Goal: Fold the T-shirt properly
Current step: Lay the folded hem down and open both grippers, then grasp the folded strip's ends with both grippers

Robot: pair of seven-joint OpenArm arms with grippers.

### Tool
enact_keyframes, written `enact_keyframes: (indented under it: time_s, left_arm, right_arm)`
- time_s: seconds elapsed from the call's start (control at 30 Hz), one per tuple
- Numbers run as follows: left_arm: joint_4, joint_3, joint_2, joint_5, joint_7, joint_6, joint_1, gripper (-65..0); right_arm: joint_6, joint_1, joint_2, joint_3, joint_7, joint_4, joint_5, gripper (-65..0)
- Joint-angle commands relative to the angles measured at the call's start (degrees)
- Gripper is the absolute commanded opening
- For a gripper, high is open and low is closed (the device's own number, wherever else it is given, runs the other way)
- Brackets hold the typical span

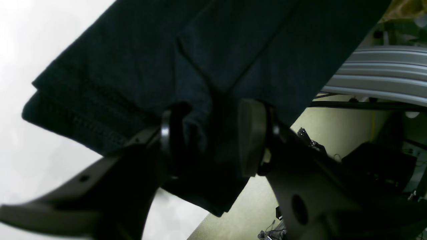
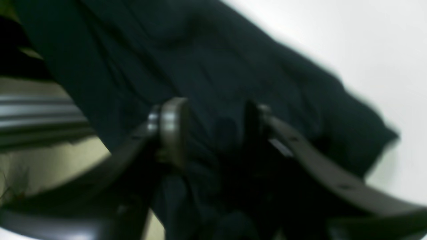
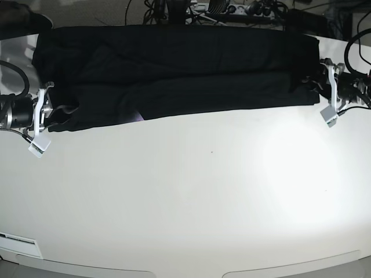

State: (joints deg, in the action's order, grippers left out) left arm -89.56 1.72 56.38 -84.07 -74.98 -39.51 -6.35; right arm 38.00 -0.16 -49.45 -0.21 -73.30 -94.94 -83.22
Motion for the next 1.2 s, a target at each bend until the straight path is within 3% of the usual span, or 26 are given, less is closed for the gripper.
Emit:
enact_keyframes:
  time_s: [0.0, 0.07, 0.23, 0.3, 0.37, 0.5, 0.67, 0.8, 0.9, 1.0, 1.17]
  left_arm:
    - [-0.42, -0.66, 1.77, -0.93, 0.39, -0.49, 0.68, -37.5]
    - [-0.42, -0.66, 1.88, -0.93, 2.05, -0.49, 0.68, -37.5]
    - [-0.42, -0.66, 1.86, 3.28, 5.60, -0.49, 0.83, -37.4]
    - [-0.42, -0.66, 1.86, 3.28, 5.55, -0.49, 0.81, -37.4]
    - [-0.42, -0.66, 1.84, 3.21, 5.60, -0.49, 0.81, -37.1]
    - [-0.42, -0.66, 1.70, 2.56, 5.60, -0.49, 0.81, -28.0]
    - [-0.42, -0.66, 1.73, 2.58, 5.64, -0.49, 0.81, -26.1]
    - [-0.42, -0.66, 1.70, 3.50, 6.67, -0.49, 0.85, -26.1]
    - [-0.42, -0.66, 1.70, 8.41, 9.97, -0.49, 1.55, -26.1]
    - [-0.42, -0.68, 1.64, 13.44, 12.81, 2.89, 3.58, -26.1]
    - [-0.42, -1.57, 1.51, 22.56, 16.50, 9.84, 6.27, -26.2]
  right_arm:
    - [0.85, 1.03, -0.48, 0.74, 0.66, -0.70, -0.59, -51.5]
    - [1.11, 1.01, 1.33, 1.29, 1.33, -0.70, -0.79, -65.0]
    - [2.00, 0.74, 9.81, 5.09, 2.78, -0.70, -0.70, -65.0]
    - [2.00, -0.52, 12.92, 6.71, 2.84, -0.70, 1.92, -65.0]
    - [2.00, -2.78, 15.80, 7.98, 4.85, -0.68, 7.89, -65.0]
    - [2.00, -9.09, 19.61, 8.44, 11.98, -0.70, 19.93, -65.0]
    - [1.46, -14.91, 21.03, 8.46, 21.92, -0.70, 36.26, -65.0]
    - [-4.61, -17.64, 21.68, 8.46, 26.97, -0.70, 47.12, -65.0]
    - [-10.19, -18.78, 22.99, 8.46, 28.59, -0.68, 53.92, -65.0]
    - [-16.02, -18.91, 23.28, 8.46, 30.12, -0.70, 57.96, -65.0]
    - [-30.53, -18.51, 24.68, 8.46, 30.77, -0.70, 61.42, -65.0]
